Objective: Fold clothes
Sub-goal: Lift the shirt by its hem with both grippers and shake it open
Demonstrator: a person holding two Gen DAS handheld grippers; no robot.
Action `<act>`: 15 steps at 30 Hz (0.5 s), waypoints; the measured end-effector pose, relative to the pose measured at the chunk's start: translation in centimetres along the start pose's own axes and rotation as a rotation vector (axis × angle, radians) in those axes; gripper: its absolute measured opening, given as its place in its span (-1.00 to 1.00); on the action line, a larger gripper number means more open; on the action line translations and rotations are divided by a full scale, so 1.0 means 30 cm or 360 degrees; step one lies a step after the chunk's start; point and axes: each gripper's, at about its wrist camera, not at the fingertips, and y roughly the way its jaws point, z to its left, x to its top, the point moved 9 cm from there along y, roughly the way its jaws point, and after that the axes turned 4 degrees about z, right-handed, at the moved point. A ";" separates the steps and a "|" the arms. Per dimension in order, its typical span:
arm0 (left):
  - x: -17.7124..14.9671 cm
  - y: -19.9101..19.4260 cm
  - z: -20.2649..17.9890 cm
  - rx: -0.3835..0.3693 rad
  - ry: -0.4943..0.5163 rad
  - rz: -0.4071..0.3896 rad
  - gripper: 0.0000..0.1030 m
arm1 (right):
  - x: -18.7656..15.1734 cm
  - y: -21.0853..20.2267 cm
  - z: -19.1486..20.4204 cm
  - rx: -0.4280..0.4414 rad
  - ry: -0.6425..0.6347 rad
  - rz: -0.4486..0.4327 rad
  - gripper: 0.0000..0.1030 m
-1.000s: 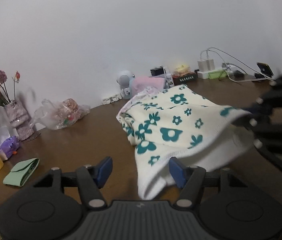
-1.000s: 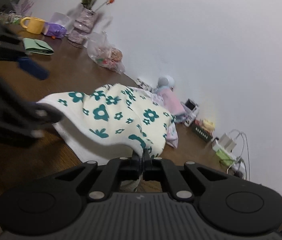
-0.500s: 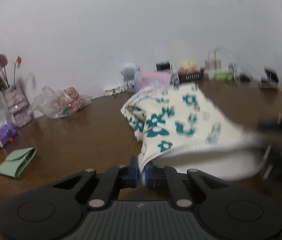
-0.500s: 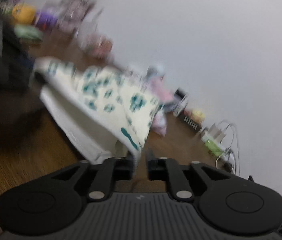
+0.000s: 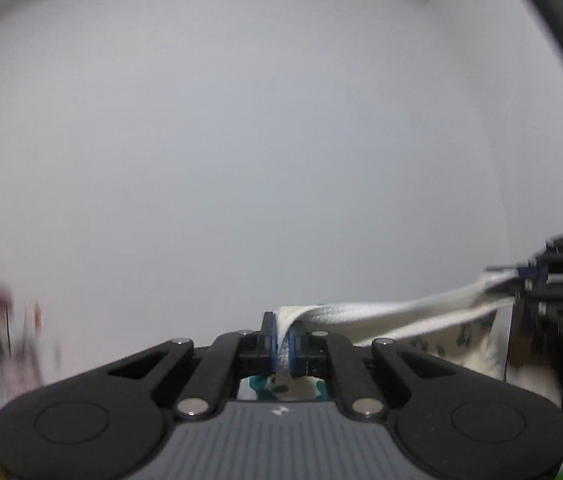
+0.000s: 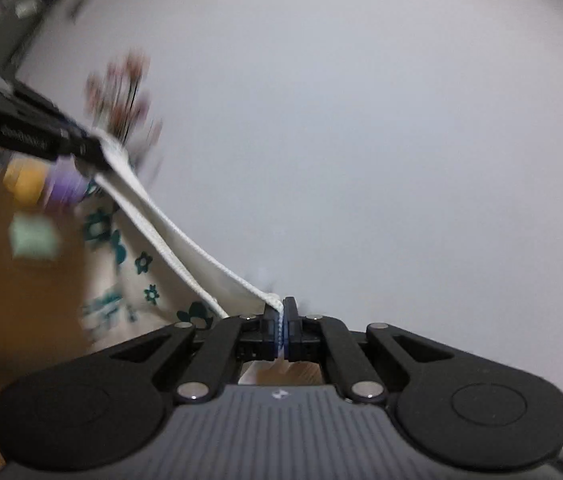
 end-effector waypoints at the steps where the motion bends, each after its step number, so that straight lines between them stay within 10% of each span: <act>1: 0.100 -0.038 -0.005 0.0017 0.0060 -0.0095 -0.91 | 0.096 -0.049 -0.061 -0.0060 -0.0046 -0.0102 -0.98; 7: 0.317 -0.081 -0.022 0.0023 0.0205 -0.0210 -0.90 | 0.398 -0.216 -0.246 -0.0227 -0.0224 -0.0358 -0.98; 15: 0.262 0.228 0.040 -0.0011 0.0207 -0.0018 -0.90 | 0.335 0.080 -0.316 -0.0092 -0.0203 -0.0118 -0.98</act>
